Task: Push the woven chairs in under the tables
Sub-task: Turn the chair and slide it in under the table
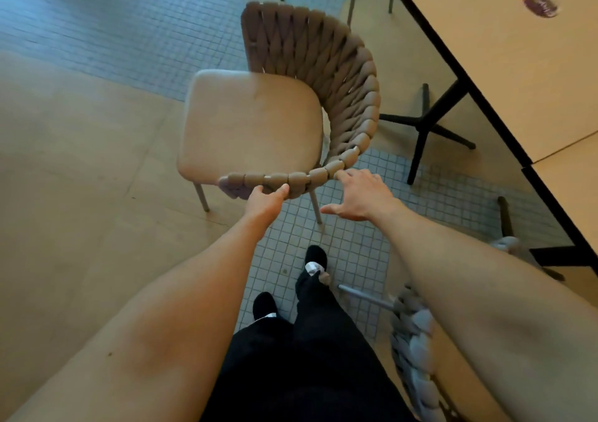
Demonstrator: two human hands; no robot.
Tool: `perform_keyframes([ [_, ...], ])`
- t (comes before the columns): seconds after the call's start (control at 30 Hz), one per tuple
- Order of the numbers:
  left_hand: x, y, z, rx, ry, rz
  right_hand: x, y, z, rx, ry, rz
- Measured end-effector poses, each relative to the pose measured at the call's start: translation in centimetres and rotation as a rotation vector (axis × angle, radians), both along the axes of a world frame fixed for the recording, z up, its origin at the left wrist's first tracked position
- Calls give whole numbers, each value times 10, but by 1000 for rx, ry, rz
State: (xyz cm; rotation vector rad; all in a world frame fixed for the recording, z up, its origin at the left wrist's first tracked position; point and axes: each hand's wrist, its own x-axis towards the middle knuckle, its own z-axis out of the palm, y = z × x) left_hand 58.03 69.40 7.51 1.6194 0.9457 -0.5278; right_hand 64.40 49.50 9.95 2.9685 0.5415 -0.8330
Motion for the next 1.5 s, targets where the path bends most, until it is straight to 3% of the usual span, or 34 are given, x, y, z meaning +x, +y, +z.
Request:
perform_keyframes([
  [0.27, 56, -15, -22, -391, 135, 633, 101, 0, -17, -78, 26, 183],
  [0.47, 96, -27, -41, -492, 153, 1040, 173, -8, -33, -125, 92, 327],
  [0.57, 107, -29, -53, -481, 182, 1150, 197, -9, -42, -151, 154, 392],
  [0.9, 119, -48, -74, -364, 152, 1332, 229, -6, -80, -406, 263, 664],
  [1.13, 130, -41, -97, -302, 182, 1373, 221, -24, -90, -383, 137, 806],
  [1.27, 127, -31, -105, -317, 172, 1372, 207, -19, -87, -350, 60, 799],
  [1.5, 115, 19, -106, -287, 136, 1338, 159, 10, -95, -255, 104, 632],
])
